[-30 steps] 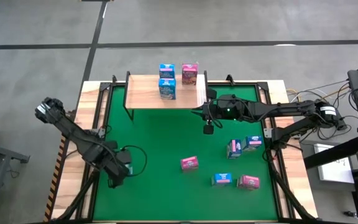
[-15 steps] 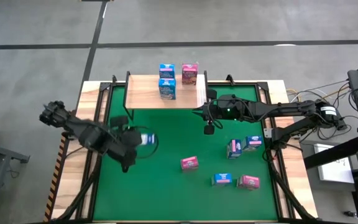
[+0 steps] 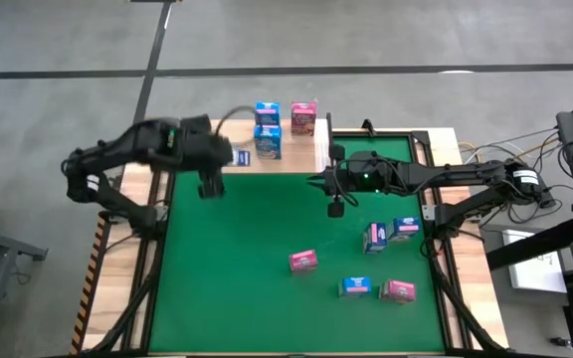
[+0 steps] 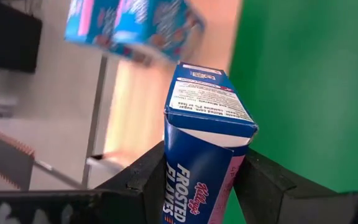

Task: Stack cereal on shelf
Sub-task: Put the left blue cereal box on the shelf

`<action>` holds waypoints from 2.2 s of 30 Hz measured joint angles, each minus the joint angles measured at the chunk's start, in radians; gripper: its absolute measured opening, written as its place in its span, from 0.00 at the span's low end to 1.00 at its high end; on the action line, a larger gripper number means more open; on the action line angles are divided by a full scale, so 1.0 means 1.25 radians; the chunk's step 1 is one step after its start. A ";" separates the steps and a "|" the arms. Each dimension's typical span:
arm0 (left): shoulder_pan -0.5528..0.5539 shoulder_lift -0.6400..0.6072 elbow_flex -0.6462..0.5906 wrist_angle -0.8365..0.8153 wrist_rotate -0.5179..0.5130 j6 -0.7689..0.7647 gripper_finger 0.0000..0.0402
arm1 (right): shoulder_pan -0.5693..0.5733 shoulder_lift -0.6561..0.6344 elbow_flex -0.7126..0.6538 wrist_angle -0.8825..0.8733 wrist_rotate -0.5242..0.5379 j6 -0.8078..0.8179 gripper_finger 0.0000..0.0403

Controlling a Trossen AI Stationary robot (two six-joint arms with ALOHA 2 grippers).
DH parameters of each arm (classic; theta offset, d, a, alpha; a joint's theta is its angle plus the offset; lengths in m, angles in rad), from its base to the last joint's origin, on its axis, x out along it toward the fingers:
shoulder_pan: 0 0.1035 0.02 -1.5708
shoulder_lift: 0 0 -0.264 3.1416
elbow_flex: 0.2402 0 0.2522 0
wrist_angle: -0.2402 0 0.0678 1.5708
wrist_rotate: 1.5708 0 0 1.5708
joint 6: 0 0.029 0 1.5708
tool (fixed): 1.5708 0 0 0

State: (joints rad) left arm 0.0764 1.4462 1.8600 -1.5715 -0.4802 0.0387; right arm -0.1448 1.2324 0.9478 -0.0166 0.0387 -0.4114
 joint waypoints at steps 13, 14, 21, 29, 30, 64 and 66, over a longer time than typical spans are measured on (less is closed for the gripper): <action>0.347 0.048 -0.018 0.022 0.060 0.336 0.36 | 0.000 0.000 0.000 -0.030 -0.014 0.038 0.07; 0.367 0.059 -0.018 0.024 0.078 0.355 0.36 | 0.000 0.000 0.000 -0.031 -0.013 0.042 0.07; 0.447 0.134 -0.019 0.093 0.113 0.423 0.36 | 0.000 0.000 -0.003 -0.039 -0.017 0.062 0.07; 0.449 0.162 -0.009 0.093 0.113 0.426 0.36 | 0.000 -0.001 -0.005 -0.068 -0.017 0.080 0.07; 0.449 0.167 -0.007 0.093 0.113 0.426 0.36 | 0.000 -0.001 -0.006 -0.069 -0.017 0.083 0.07; 0.448 0.174 0.009 0.100 0.207 0.395 0.36 | 0.000 -0.001 -0.008 -0.078 -0.016 0.087 0.07; 0.448 0.174 0.009 0.102 0.207 0.395 0.36 | 0.000 -0.001 -0.008 -0.078 -0.016 0.084 0.07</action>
State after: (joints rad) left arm 0.6365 1.6634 1.8717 -1.4446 -0.2214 0.5327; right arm -0.1448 1.2316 0.9375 -0.1146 0.0181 -0.3061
